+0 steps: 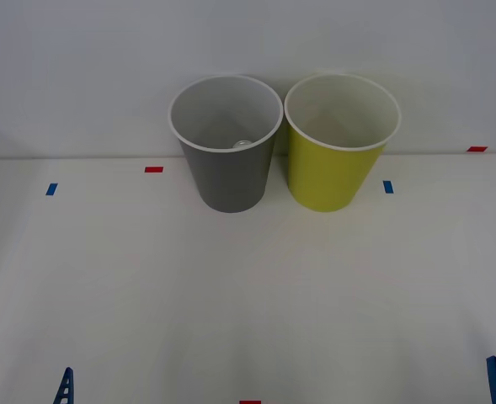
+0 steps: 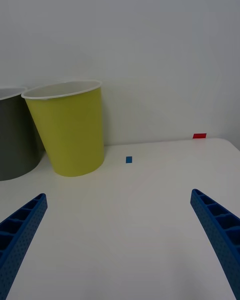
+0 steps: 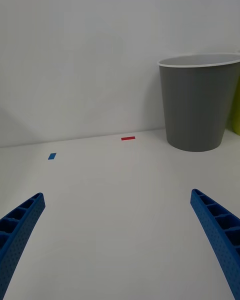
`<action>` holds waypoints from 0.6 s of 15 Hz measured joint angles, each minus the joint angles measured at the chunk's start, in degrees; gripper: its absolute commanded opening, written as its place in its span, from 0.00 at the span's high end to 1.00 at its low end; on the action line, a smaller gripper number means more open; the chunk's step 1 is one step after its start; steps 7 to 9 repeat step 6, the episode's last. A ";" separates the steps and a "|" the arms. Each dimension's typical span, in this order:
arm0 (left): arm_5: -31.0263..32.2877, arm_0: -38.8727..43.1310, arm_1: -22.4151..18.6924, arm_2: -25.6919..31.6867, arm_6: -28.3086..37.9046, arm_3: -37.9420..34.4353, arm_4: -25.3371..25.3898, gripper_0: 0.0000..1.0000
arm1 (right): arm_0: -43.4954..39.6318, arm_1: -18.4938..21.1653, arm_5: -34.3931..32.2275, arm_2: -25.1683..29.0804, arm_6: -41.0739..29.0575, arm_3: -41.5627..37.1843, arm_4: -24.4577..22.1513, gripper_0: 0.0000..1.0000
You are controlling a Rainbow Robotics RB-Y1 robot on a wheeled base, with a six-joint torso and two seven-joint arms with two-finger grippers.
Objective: Put cans in the gray bin and PET bottles in the light green bin.
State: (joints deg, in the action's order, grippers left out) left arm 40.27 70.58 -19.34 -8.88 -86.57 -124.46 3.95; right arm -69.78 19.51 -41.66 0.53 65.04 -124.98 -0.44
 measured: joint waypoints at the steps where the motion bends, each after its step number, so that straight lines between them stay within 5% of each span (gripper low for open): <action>1: 0.00 0.00 0.00 0.00 0.00 0.00 0.00 0.00 | 0.00 0.00 0.00 0.00 0.00 0.00 0.00 0.00; 9: 0.00 0.00 0.00 0.00 0.00 0.00 0.00 0.00 | 0.00 0.00 0.00 0.00 0.00 0.00 0.00 0.00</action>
